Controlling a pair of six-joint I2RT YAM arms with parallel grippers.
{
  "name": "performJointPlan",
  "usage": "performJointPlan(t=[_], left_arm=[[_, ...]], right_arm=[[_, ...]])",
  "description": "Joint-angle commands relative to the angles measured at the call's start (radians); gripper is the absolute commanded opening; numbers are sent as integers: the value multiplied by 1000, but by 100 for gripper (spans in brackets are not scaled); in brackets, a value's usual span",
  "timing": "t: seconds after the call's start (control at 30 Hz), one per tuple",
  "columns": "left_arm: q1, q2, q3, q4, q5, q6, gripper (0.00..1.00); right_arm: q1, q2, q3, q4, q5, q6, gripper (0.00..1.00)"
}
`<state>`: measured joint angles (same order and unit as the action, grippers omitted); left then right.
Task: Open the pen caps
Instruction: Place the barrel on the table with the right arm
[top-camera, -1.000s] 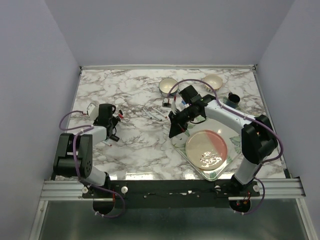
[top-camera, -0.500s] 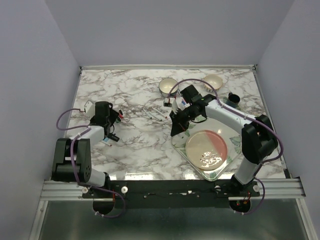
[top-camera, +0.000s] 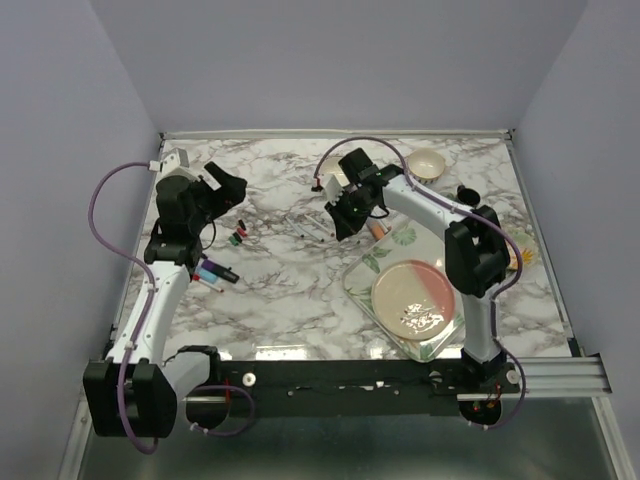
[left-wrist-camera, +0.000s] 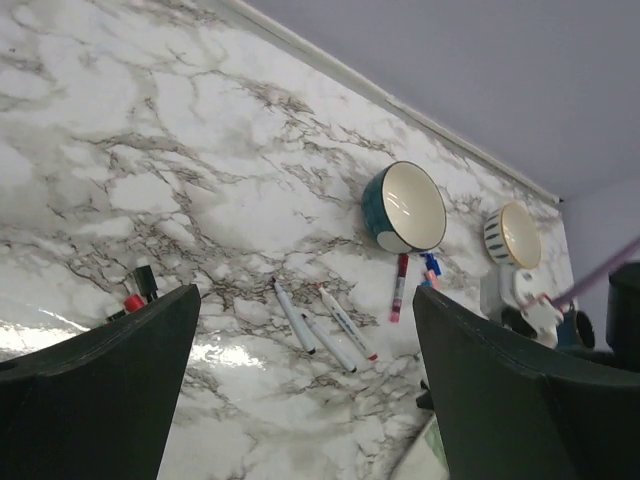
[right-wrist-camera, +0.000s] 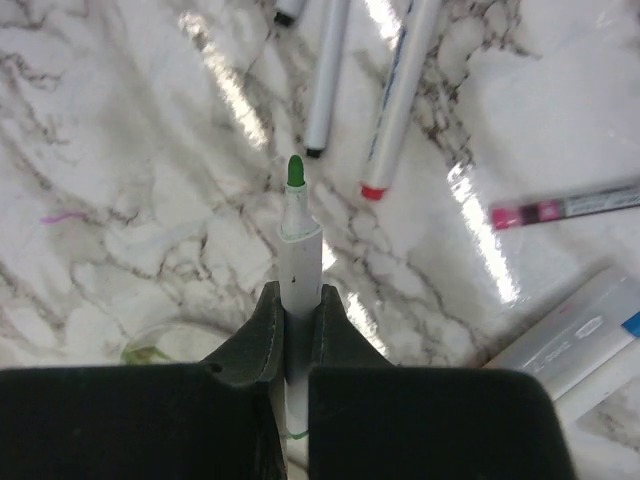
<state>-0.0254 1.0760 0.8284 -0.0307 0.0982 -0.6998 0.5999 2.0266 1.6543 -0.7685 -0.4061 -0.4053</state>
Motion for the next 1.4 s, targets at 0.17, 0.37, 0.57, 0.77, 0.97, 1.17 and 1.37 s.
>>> performJointPlan(t=[0.17, 0.37, 0.57, 0.77, 0.97, 1.17, 1.37], left_arm=[[-7, -257, -110, -164, 45, 261, 97], [-11, -297, -106, -176, 9, 275, 97], [-11, -303, -106, -172, 21, 270, 97], [-11, -303, -107, -172, 20, 270, 97], [-11, -298, -107, -172, 21, 272, 96], [-10, -297, -107, -173, 21, 273, 97], [-10, -301, -107, -173, 20, 273, 97]], right_arm=[[-5, 260, 406, -144, 41, 28, 15], [-5, 394, 585, -190, 24, 72, 18], [-3, 445, 601, -189, 20, 85, 24], [0, 474, 613, -193, 13, 91, 28], [1, 483, 611, -206, -2, 89, 36], [3, 423, 582, -209, -22, 88, 39], [1, 324, 513, -207, -30, 82, 44]])
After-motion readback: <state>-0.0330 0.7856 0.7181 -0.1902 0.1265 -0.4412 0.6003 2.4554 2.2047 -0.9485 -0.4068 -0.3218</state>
